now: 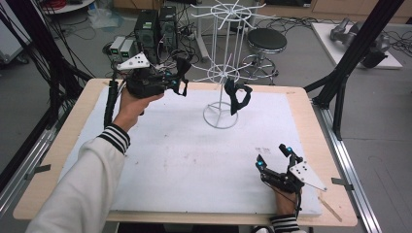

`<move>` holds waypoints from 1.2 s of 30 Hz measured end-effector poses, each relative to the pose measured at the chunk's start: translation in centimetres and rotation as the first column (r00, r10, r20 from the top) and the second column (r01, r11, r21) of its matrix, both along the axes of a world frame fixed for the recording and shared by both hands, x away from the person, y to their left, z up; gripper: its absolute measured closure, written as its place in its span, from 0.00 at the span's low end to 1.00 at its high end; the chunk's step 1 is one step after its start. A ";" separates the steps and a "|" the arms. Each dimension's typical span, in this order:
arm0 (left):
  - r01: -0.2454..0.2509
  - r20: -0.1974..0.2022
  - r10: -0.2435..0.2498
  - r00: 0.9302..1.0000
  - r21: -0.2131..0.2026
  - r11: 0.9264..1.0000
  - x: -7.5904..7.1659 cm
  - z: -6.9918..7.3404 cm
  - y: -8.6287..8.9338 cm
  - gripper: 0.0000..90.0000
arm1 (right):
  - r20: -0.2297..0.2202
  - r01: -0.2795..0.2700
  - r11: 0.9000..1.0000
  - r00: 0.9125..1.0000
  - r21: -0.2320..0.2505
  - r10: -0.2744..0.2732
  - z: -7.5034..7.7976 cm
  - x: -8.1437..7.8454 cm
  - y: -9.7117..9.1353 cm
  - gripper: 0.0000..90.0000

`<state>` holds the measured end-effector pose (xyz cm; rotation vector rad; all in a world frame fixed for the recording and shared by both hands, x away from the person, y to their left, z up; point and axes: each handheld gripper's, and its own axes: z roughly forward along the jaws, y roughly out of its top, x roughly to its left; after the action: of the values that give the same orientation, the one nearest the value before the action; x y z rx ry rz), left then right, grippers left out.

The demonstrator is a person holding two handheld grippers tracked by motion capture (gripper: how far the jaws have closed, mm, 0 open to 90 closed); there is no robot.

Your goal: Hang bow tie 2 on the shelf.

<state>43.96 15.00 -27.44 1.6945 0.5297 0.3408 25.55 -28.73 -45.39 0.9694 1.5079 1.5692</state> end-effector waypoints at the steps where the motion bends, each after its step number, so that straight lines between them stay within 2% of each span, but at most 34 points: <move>1: 0.000 -0.002 0.000 1.000 -0.001 1.000 0.1 0.0 -0.2 0.84 | 0.001 -0.001 1.000 1.000 0.002 0.001 0.0 0.0 0.0 0.12; 13: 0.014 -0.004 -0.014 1.000 0.006 1.000 0.6 0.2 -2.2 0.84 | 0.007 -0.007 1.000 1.000 -0.001 0.007 0.0 0.0 0.0 0.12; 23: 0.025 -0.011 -0.025 1.000 -0.014 1.000 1.0 0.3 -3.6 0.84 | 0.012 -0.007 1.000 1.000 0.001 0.007 0.0 -0.1 0.0 0.12; 36: 0.037 -0.022 -0.037 0.999 -0.021 0.999 1.1 0.3 -4.9 0.84 | 0.017 -0.004 1.000 1.000 -0.003 0.004 0.0 -0.1 0.0 0.12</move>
<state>45.01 10.14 -27.17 1.6877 0.5161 0.2895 25.46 -28.74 -45.38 0.9493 1.5008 1.5739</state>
